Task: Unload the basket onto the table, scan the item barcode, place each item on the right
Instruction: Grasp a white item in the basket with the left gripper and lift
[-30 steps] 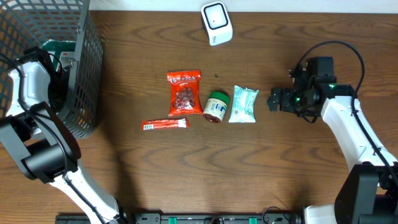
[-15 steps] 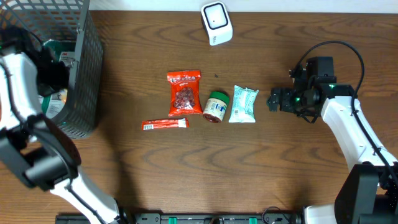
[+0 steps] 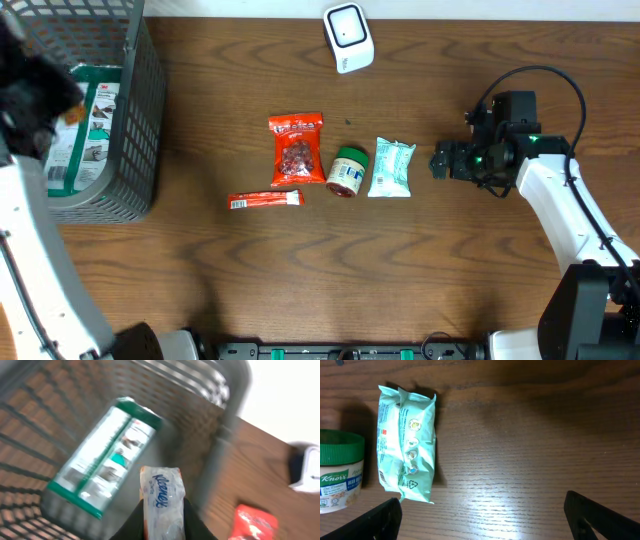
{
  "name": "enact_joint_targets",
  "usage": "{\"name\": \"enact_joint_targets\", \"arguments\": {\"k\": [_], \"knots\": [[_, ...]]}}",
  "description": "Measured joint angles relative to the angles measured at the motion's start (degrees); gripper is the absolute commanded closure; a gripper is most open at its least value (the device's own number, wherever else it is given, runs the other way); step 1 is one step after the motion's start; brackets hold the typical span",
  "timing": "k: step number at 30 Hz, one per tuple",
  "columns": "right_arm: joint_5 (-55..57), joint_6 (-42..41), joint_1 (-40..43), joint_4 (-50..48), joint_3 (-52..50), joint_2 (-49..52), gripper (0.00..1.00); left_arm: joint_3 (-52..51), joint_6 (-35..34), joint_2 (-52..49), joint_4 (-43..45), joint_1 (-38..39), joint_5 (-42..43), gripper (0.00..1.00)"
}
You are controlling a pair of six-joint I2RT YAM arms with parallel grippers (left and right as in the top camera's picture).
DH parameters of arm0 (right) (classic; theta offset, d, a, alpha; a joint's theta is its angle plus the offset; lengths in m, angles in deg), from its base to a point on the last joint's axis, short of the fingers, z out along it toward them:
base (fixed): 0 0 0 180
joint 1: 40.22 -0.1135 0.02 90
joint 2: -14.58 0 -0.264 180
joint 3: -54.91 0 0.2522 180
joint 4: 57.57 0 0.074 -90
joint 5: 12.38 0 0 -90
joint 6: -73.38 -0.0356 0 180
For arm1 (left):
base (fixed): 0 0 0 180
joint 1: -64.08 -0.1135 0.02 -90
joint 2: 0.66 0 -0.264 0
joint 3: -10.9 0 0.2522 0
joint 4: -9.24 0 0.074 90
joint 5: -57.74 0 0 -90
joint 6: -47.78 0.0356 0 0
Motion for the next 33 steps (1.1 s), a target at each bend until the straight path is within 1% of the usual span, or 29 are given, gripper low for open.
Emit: {"name": "enact_joint_targets", "arguments": {"k": [5, 10, 14, 19, 21, 24, 26, 29, 31, 33], "knots": [[0.0, 0.0, 0.0, 0.0, 0.0, 0.0, 0.01, -0.2, -3.6, 0.6, -5.2, 9.9, 0.2, 0.86], [-0.1, 0.0, 0.0, -2.8, 0.0, 0.0, 0.01, -3.4, -8.3, 0.0, -5.8, 21.7, 0.4, 0.86], [-0.3, 0.0, 0.0, -3.5, 0.0, 0.0, 0.01, -7.2, -12.2, -1.9, -2.9, 31.4, 0.9, 0.86], [-1.3, 0.0, 0.2, -2.4, 0.0, -0.1, 0.01, -9.9, -16.7, -6.3, 1.0, 41.3, 1.2, 0.87], [-1.9, -0.4, 1.6, -1.6, 0.0, -0.6, 0.01, -10.0, -18.6, -8.6, 4.1, 44.5, 1.2, 0.87], [-3.0, -1.2, 6.4, 0.0, 0.6, -2.8, 0.01, -10.0, -20.9, -12.7, 10.4, 49.5, 1.2, 0.87], [-4.5, -1.9, 11.7, 1.8, 2.5, -5.6, 0.01, -10.0, -22.7, -16.0, 14.8, 53.1, 1.2, 0.87], [-6.1, -3.5, 18.9, 4.1, 5.3, -9.6, 0.01, -10.1, -24.8, -21.6, 22.0, 58.1, 1.4, 0.92], [-6.5, -4.0, 20.7, 5.1, 5.3, -10.3, 0.01, -10.2, -25.8, -25.0, 27.9, 60.9, 1.2, 0.92], [-6.8, -4.2, 21.1, 5.4, 5.2, -10.0, 0.01, -10.2, -26.1, -27.9, 31.7, 63.3, 1.2, 0.92]]}}
